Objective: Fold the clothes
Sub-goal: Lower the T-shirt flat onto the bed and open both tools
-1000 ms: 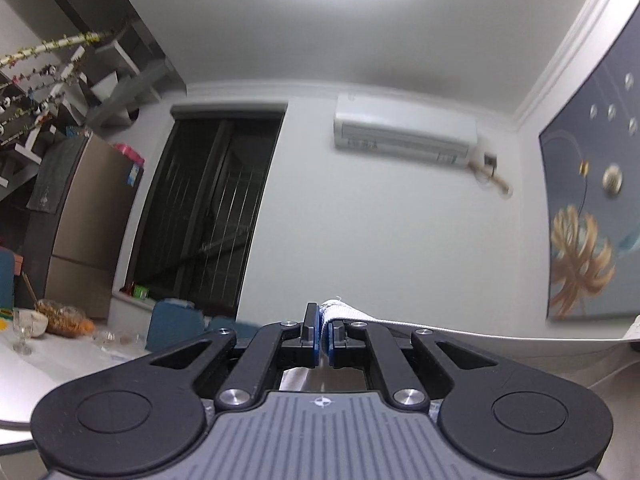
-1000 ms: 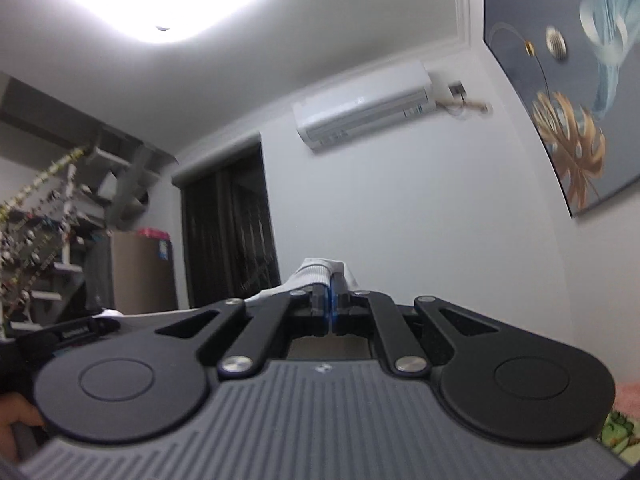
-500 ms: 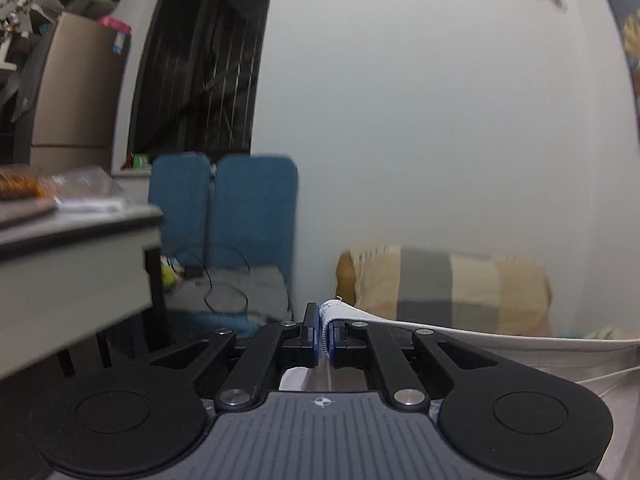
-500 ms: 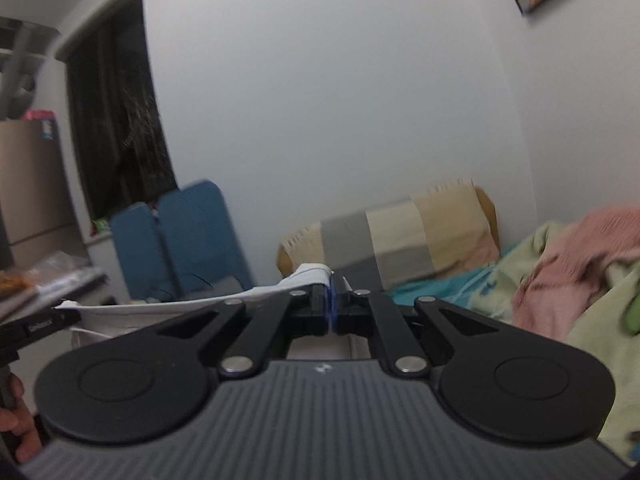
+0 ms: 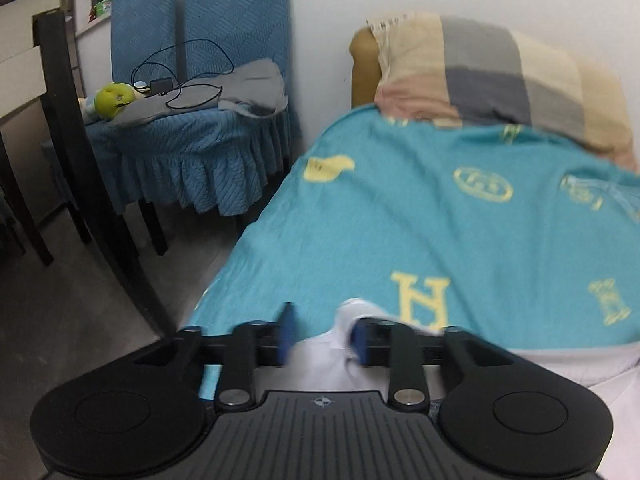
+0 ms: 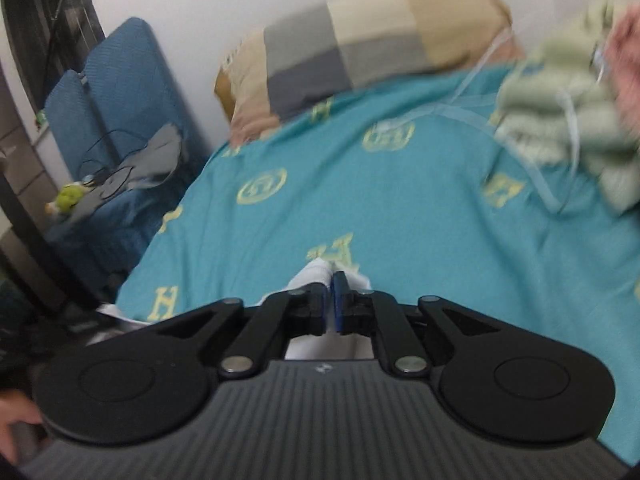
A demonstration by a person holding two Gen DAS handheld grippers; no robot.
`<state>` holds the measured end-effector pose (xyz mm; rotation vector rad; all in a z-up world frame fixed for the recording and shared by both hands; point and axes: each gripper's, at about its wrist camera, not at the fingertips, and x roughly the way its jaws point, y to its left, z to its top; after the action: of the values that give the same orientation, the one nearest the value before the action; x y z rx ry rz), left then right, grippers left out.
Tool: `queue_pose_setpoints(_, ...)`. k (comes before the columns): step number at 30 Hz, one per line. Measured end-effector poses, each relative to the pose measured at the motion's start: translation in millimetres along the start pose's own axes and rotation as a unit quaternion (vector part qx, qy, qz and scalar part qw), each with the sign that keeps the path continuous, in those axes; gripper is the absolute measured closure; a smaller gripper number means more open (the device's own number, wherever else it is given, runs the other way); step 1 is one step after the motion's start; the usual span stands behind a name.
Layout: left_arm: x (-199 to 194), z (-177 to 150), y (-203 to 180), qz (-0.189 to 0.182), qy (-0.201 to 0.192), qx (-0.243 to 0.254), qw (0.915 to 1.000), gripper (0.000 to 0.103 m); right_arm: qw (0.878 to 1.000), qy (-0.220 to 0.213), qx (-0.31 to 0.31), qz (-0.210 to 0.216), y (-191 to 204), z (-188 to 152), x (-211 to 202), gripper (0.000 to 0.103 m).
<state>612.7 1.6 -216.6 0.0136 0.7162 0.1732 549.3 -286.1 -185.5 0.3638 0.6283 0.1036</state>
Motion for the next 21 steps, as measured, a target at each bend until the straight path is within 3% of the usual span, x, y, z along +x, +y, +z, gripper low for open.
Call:
queue_pose_setpoints(1,-3.2,0.7,2.7,-0.001,0.0,0.004,1.0,0.044,1.0,0.015,0.005,0.005,-1.7,2.1,1.0,0.079)
queue_pose_setpoints(2,-9.3,0.7,4.7,-0.007,0.001,0.007,1.0,0.03,1.0,0.029,0.009,0.01,-3.2,4.0,1.8,0.07)
queue_pose_setpoints(3,-17.4,1.2,7.2,-0.013,0.0,0.012,0.9998,0.019,0.999,0.034,0.003,0.013,-1.7,3.7,-0.6,0.051)
queue_pose_setpoints(4,-29.0,3.1,10.8,-0.02,-0.003,0.021,0.9996,0.016,0.999,0.034,-0.004,0.014,0.6,2.9,-5.6,0.038)
queue_pose_setpoints(6,-53.1,6.1,18.1,-0.033,-0.01,0.036,0.9987,0.013,0.999,0.035,-0.01,0.017,6.7,2.0,-20.5,0.029)
queue_pose_setpoints(12,-159.6,-0.1,46.3,-0.051,-0.051,0.042,0.9965,0.007,1.0,0.017,-0.007,0.025,25.6,-12.3,-101.5,0.029)
queue_pose_setpoints(16,-243.5,-29.8,58.0,-0.062,-0.085,0.04,0.9936,0.007,0.999,-0.006,-0.003,0.035,37.8,-35.5,-178.7,0.029)
queue_pose_setpoints(21,-356.2,-83.9,74.4,-0.093,-0.096,0.025,0.9907,0.007,0.999,-0.028,-0.005,0.037,49.0,-74.3,-276.4,0.029)
